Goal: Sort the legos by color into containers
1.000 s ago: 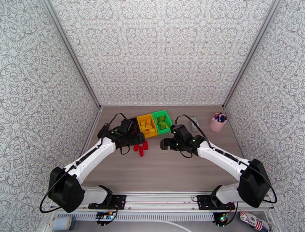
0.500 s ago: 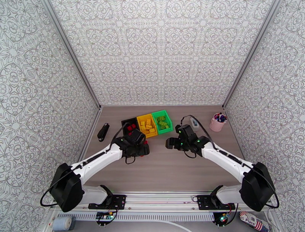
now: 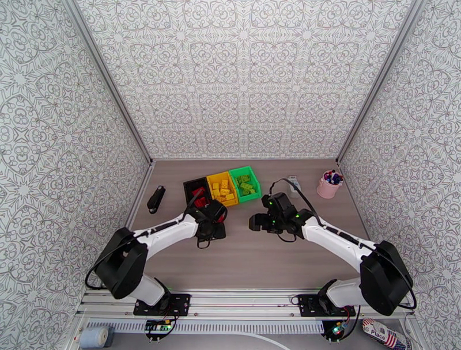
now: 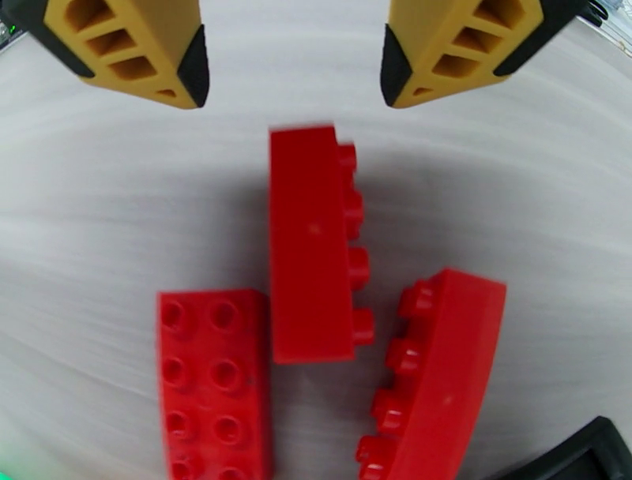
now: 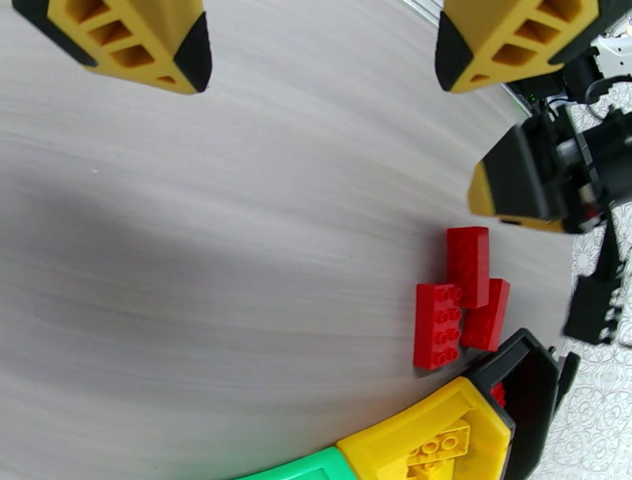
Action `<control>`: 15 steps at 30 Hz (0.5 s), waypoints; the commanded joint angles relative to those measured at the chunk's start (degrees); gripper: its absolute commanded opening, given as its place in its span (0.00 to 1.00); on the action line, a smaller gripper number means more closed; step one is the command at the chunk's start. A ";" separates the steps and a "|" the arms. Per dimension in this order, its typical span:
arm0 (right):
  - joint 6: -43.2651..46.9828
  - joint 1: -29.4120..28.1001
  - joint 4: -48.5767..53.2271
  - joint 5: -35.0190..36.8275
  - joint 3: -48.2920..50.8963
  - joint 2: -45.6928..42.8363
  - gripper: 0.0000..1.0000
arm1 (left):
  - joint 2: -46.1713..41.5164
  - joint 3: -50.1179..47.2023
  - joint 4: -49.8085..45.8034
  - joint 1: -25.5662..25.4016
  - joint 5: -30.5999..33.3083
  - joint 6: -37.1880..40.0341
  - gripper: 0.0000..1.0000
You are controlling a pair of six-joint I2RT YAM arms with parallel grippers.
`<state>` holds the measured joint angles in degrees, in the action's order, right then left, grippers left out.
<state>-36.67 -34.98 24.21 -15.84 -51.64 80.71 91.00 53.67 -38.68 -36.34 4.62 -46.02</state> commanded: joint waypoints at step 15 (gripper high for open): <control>-0.95 0.27 -2.52 -2.53 1.45 0.24 0.78 | 7.70 5.53 2.48 3.17 1.10 4.44 0.48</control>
<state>-36.88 -34.98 22.72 -17.26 -50.94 80.71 97.30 57.58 -36.77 -33.63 4.82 -43.03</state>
